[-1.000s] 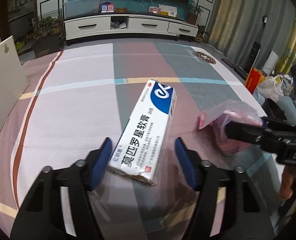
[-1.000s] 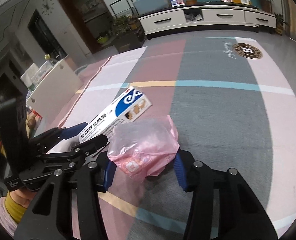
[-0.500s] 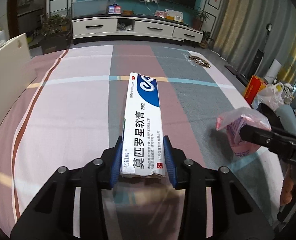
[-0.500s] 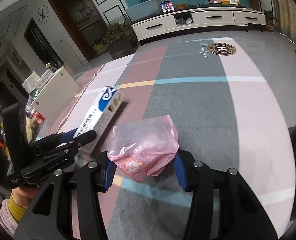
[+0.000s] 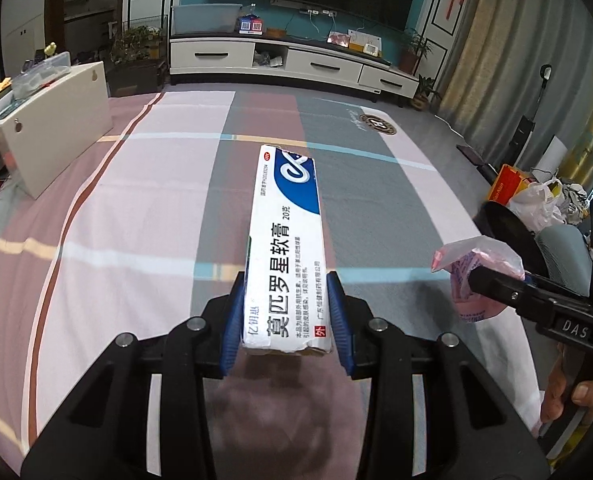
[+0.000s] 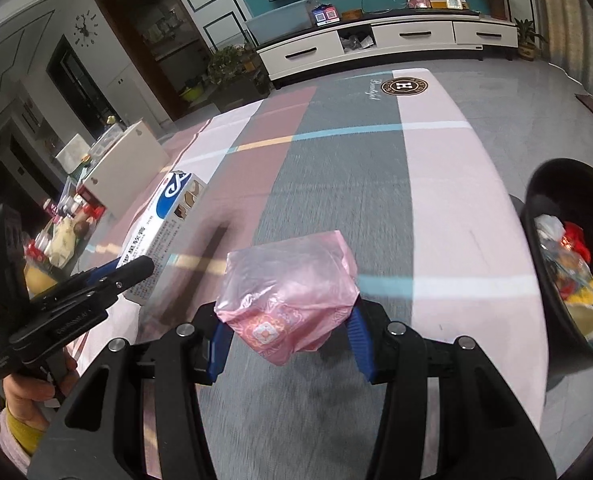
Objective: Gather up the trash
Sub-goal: 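Carry the white medicine box and pink bag over the black bin with both tools, then lower the medicine box and pink bag into the bin with both tools, then open the left tool to drop the medicine box while the right releases the pink bag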
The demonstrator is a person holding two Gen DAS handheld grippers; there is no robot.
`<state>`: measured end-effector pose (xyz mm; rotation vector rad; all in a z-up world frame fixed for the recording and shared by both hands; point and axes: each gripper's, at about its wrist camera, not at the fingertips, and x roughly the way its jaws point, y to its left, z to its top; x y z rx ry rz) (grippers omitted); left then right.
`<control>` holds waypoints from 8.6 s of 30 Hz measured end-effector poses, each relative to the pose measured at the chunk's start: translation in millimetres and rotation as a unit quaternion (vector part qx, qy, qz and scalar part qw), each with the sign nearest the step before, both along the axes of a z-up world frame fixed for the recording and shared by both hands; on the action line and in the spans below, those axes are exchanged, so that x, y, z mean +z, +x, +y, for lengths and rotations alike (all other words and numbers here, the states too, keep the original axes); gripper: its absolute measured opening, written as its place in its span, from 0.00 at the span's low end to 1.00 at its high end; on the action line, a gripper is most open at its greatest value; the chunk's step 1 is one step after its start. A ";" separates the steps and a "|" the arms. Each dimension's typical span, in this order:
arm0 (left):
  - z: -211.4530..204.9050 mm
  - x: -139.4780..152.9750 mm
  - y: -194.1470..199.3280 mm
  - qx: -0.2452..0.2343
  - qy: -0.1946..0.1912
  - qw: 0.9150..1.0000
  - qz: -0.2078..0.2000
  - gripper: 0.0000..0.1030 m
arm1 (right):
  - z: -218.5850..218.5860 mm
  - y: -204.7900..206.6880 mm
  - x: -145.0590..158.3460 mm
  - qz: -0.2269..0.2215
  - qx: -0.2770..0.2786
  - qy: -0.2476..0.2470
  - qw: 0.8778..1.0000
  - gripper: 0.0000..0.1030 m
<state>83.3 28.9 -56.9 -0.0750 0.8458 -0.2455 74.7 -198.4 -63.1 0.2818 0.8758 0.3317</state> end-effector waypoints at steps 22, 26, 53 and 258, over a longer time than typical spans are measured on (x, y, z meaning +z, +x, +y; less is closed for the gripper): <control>-27.1 54.3 -84.7 -0.006 0.016 0.998 -0.053 0.39 | -23.2 -76.1 45.1 -0.059 0.005 0.017 0.998 0.49; -37.9 61.1 -89.1 -0.016 0.023 0.998 -0.061 0.39 | -29.0 -83.5 51.1 -0.071 0.002 0.016 0.997 0.49; -117.6 69.0 -83.7 -0.095 0.051 0.992 -0.069 0.39 | -95.6 -110.1 43.2 -0.086 -0.058 0.056 0.993 0.49; -381.3 -39.8 37.4 -0.274 0.133 0.952 0.034 0.53 | -279.6 -31.0 -58.7 0.021 -0.258 0.051 0.964 0.66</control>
